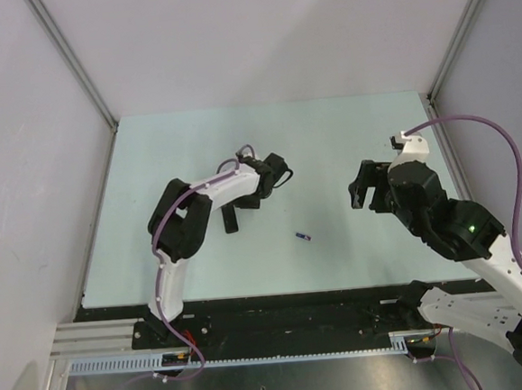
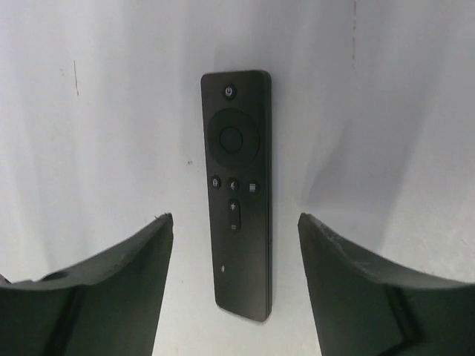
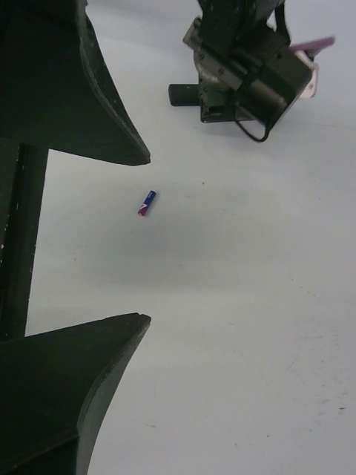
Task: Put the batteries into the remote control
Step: Place the remote control at the center of the board, then reset both arms
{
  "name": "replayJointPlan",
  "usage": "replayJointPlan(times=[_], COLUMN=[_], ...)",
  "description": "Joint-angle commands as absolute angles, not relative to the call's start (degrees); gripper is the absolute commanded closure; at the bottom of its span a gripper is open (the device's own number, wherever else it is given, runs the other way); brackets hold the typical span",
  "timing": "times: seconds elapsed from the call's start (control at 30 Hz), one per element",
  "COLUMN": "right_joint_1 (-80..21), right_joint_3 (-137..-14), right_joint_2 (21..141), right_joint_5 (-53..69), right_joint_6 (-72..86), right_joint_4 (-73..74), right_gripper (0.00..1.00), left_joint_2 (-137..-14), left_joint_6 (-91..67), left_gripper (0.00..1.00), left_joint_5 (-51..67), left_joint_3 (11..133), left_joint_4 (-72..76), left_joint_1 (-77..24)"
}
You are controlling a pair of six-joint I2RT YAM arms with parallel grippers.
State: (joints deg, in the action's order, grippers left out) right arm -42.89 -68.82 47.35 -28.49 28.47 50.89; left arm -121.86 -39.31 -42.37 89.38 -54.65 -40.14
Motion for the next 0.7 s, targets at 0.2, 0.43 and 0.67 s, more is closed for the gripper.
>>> replayJointPlan(times=[0.2,0.43,0.67], right_joint_1=[-42.71,-42.63,-42.54], right_joint_3=[-66.71,-60.21,-56.43], right_joint_2=[46.94,45.26,48.42], right_joint_5=[-28.57,-28.04,-26.89], right_joint_6=[29.18,29.18,29.09], right_joint_4=[48.87,42.90,37.97], right_gripper=[0.14,0.14,0.14], left_joint_2=[-88.75,-63.49,-55.91], left_joint_6=[-33.75,-29.53,-30.76], left_gripper=[0.14,0.00,0.00], left_joint_5=[-39.65,-35.33,-29.99], left_joint_3=[83.96,64.10,55.73], left_joint_4=[-47.49,-37.18,-35.96], left_joint_1=[-41.04,-40.34,-36.83])
